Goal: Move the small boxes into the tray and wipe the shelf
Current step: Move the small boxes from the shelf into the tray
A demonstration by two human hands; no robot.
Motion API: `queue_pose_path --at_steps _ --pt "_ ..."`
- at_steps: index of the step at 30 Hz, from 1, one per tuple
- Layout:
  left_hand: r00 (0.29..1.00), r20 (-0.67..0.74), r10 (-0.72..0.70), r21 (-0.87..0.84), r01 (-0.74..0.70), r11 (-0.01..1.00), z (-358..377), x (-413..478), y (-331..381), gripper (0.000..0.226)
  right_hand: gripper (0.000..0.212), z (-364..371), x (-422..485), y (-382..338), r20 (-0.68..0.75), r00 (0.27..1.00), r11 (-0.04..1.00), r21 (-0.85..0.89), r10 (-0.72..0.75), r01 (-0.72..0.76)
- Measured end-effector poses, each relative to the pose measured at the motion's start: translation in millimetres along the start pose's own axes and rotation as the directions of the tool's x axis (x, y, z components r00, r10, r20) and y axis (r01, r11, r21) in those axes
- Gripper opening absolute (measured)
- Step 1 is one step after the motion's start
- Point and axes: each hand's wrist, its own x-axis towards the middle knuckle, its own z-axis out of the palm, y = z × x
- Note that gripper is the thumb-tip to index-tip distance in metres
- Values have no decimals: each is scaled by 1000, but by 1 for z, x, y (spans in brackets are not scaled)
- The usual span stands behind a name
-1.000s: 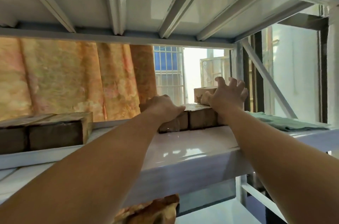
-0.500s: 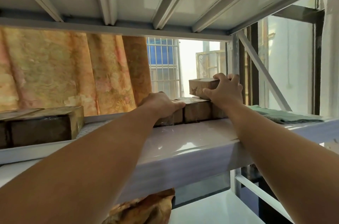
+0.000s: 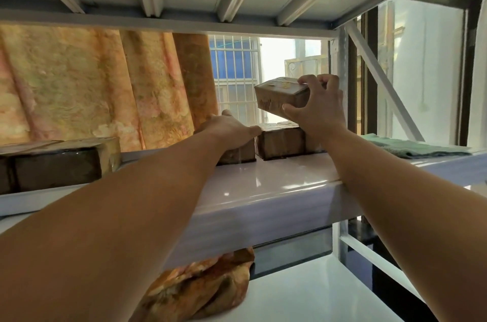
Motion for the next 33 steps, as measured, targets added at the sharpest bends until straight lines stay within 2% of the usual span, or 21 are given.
queue_pose_path --at_steps 4,8,10,12,14,18,22,26,30,33 --pt "999 -41 0 -94 -4 996 1 5 -2 87 63 1 -1 -2 26 1000 1000 25 -1 0" --pt "984 -167 -56 -286 6 958 -6 10 -8 86 65 -1 -3 -4 31 999 999 46 18 -20" --pt "971 -226 -82 -436 -25 900 -9 12 -11 81 65 -1 -4 -4 36 999 998 50 24 -26" --pt "966 -233 -114 -604 -52 795 -11 14 -13 76 64 0 -4 -5 37 999 998 50 24 -26" --pt "964 -237 -123 -702 -83 707 -12 13 -14 72 62 0 -4 -5 32 999 998 48 29 -30" --pt "932 -356 -72 -635 -184 750 -14 8 -13 62 60 0 -5 -4 25 999 998 45 46 -47" --pt "940 -342 19 -523 -207 827 -11 5 -11 64 60 1 -5 -4 31 998 998 44 51 -52" --pt "942 -335 4 -557 -202 806 -10 7 -14 63 60 1 -6 -5 30 998 998 42 50 -52" --pt "960 -264 -90 -697 -125 706 -12 8 -16 59 60 0 -7 -5 42 998 998 45 43 -45" --pt "964 -261 -52 -670 -142 729 -9 7 -15 62 62 -1 -7 -6 47 998 999 32 34 -35"
